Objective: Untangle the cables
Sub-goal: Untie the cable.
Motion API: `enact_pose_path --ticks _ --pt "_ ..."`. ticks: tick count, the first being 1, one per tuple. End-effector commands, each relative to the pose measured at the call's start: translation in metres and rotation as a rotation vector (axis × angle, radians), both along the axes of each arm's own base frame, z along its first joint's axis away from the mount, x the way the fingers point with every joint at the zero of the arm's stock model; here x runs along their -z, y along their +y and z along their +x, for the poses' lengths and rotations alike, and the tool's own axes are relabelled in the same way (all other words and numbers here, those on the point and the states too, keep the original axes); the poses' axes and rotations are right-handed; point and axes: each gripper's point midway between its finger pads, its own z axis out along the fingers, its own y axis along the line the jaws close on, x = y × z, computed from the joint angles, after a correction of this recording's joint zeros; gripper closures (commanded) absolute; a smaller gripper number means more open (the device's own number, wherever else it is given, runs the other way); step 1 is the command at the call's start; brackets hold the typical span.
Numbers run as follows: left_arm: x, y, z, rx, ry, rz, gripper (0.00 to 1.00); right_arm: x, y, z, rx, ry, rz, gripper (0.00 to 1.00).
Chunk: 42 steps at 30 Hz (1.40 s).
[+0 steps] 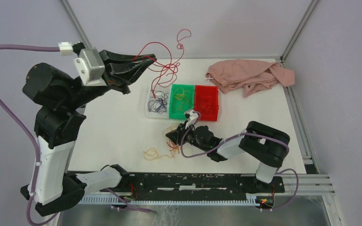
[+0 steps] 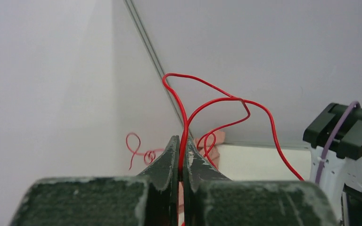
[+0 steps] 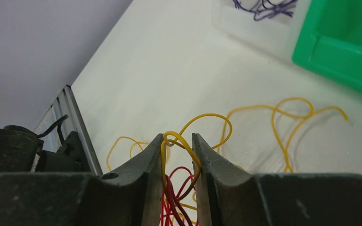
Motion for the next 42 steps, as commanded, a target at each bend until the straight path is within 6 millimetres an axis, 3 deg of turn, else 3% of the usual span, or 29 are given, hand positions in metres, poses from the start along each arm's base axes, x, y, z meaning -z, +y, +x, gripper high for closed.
enact_pose_path --ticks 1,4,7,12,19,24,29,35,38,42 --pt "-0.052 0.017 -0.014 -0.037 -0.162 -0.087 0.97 -0.004 0.002 0.001 0.025 0.029 0.087 0.67" --pt "-0.068 0.022 -0.016 -0.058 -0.208 -0.109 0.97 0.005 0.002 -0.001 0.022 0.051 0.095 0.66" --pt "-0.068 0.02 -0.017 -0.047 -0.2 -0.108 0.97 -0.008 0.001 -0.002 0.019 0.032 0.122 0.58" --pt "-0.047 0.012 -0.021 0.009 -0.151 -0.071 0.97 -0.059 -0.005 -0.005 0.002 -0.054 0.134 0.42" --pt "-0.007 0.0 -0.028 0.1 -0.054 -0.003 0.97 -0.147 -0.024 -0.022 -0.068 -0.239 0.115 0.34" --pt "0.005 -0.001 -0.029 0.113 -0.026 0.011 0.97 -0.193 -0.046 -0.043 -0.121 -0.349 0.128 0.33" --pt "0.009 -0.003 -0.032 0.134 -0.012 0.017 0.97 -0.218 -0.07 -0.041 -0.049 -0.404 0.137 0.39" --pt "0.012 -0.004 -0.035 0.154 0.003 0.026 0.97 -0.232 -0.091 -0.021 0.097 -0.44 0.102 0.44" --pt "0.016 -0.004 -0.037 0.163 0.012 0.035 0.97 -0.243 -0.092 -0.022 0.097 -0.46 0.117 0.39" --pt "0.021 -0.005 -0.039 0.174 0.021 0.045 0.97 -0.259 -0.079 -0.034 0.005 -0.486 0.151 0.36"
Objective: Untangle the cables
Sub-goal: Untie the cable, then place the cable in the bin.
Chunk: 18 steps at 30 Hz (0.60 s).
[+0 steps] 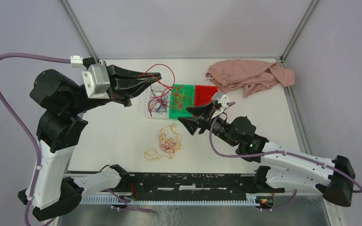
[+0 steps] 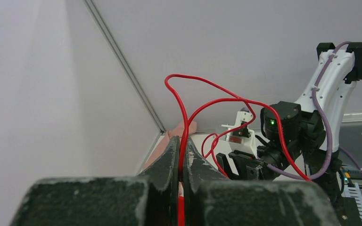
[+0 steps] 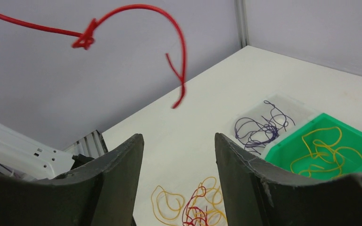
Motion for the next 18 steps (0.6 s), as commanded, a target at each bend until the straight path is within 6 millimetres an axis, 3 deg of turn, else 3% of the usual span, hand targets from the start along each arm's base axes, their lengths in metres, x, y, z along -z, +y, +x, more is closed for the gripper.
enact_pose_path --ticks 1,6,11,18 --pt "0.004 -0.001 -0.01 0.044 0.035 0.003 0.97 -0.05 0.005 -0.009 -0.057 -0.079 0.078 0.37" --pt "0.008 -0.001 -0.013 0.06 0.04 0.015 0.97 -0.062 0.002 -0.003 -0.02 -0.097 0.1 0.41" --pt "0.011 -0.001 -0.018 0.08 0.05 0.024 0.97 -0.069 -0.01 0.012 0.082 -0.101 0.114 0.56" --pt "0.015 -0.004 -0.024 0.122 0.071 0.045 0.97 -0.071 -0.003 0.016 0.073 -0.099 0.121 0.64"
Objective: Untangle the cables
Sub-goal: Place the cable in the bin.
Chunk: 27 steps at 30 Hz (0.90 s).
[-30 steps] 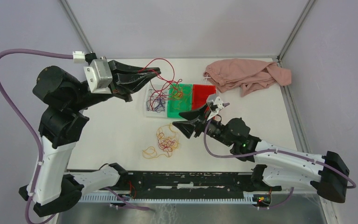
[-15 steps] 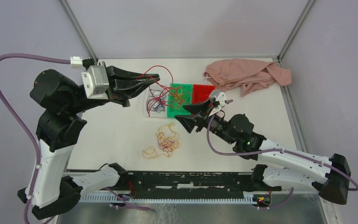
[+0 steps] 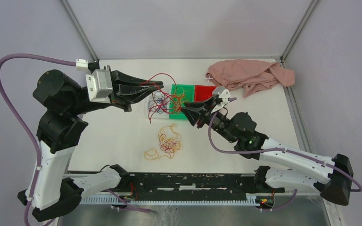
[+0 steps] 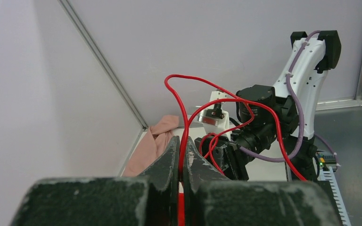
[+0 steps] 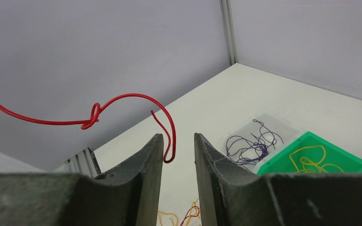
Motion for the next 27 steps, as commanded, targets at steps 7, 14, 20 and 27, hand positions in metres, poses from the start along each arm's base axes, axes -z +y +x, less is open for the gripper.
enact_pose_path --ticks 7,14,20,27 --pt "0.004 -0.002 -0.02 0.096 0.053 0.027 0.97 -0.034 -0.008 0.014 0.063 -0.028 0.084 0.99" --pt "-0.012 0.0 -0.033 0.143 0.029 0.017 0.97 0.023 -0.024 0.052 0.111 0.133 0.035 0.99" --pt "-0.029 0.005 -0.04 0.145 -0.016 -0.006 0.97 0.067 -0.02 0.057 0.048 0.236 0.007 0.99" --pt "-0.044 0.009 -0.04 0.123 -0.071 -0.03 0.97 0.085 -0.01 0.046 -0.034 0.282 -0.026 0.99"
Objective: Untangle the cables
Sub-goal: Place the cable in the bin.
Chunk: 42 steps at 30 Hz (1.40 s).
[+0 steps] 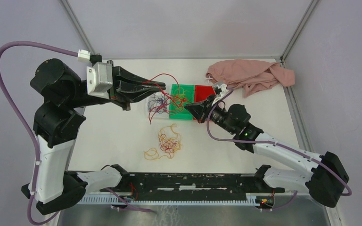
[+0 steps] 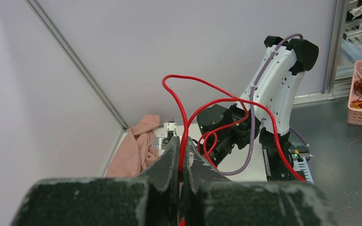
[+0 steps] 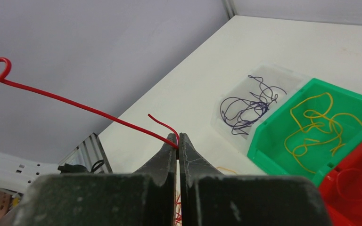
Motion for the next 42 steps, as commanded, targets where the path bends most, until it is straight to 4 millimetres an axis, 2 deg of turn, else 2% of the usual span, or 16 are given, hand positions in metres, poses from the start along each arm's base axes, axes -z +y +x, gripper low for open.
enact_pose_path --ticks 1,3,5,10,13,16,21,24,28,30,32,36,42 --pt "-0.041 0.017 -0.025 0.011 -0.112 -0.096 0.97 0.019 0.002 -0.004 -0.042 0.056 -0.013 1.0" --pt "-0.046 0.018 -0.024 -0.005 -0.135 -0.107 0.97 0.025 0.004 -0.008 -0.066 0.07 -0.016 0.99" --pt "-0.047 0.019 -0.021 -0.023 -0.138 -0.111 0.97 0.022 0.006 -0.013 -0.096 0.055 0.006 1.0" --pt "-0.022 0.011 -0.003 -0.055 -0.093 -0.086 0.97 -0.01 0.008 -0.025 -0.157 -0.008 0.097 0.94" --pt "0.004 0.0 0.018 -0.083 -0.029 -0.063 0.97 -0.026 0.009 -0.026 -0.167 -0.019 0.106 0.83" --pt "0.024 -0.01 0.045 -0.141 0.009 -0.067 0.97 -0.025 0.0 -0.016 -0.087 -0.004 0.085 0.62" --pt "0.049 -0.026 0.093 -0.244 0.035 -0.081 0.97 0.006 -0.04 0.011 0.178 0.071 -0.017 0.38" --pt "0.061 -0.036 0.126 -0.318 0.064 -0.091 0.97 0.016 -0.067 0.016 0.298 0.08 -0.059 0.28" --pt "0.081 -0.054 0.164 -0.371 0.118 -0.092 0.97 0.032 -0.107 0.02 0.472 0.101 -0.127 0.25" --pt "0.094 -0.064 0.18 -0.381 0.158 -0.085 0.97 0.045 -0.135 0.022 0.598 0.136 -0.183 0.24" --pt "0.114 -0.078 0.198 -0.38 0.207 -0.065 0.97 0.05 -0.164 0.023 0.735 0.15 -0.207 0.25" --pt "0.147 -0.099 0.223 -0.372 0.269 -0.025 0.97 0.055 -0.186 0.019 0.813 0.147 -0.236 0.25" --pt "0.191 -0.132 0.257 -0.374 0.377 0.052 0.97 0.051 -0.2 0.019 0.869 0.135 -0.224 0.26"
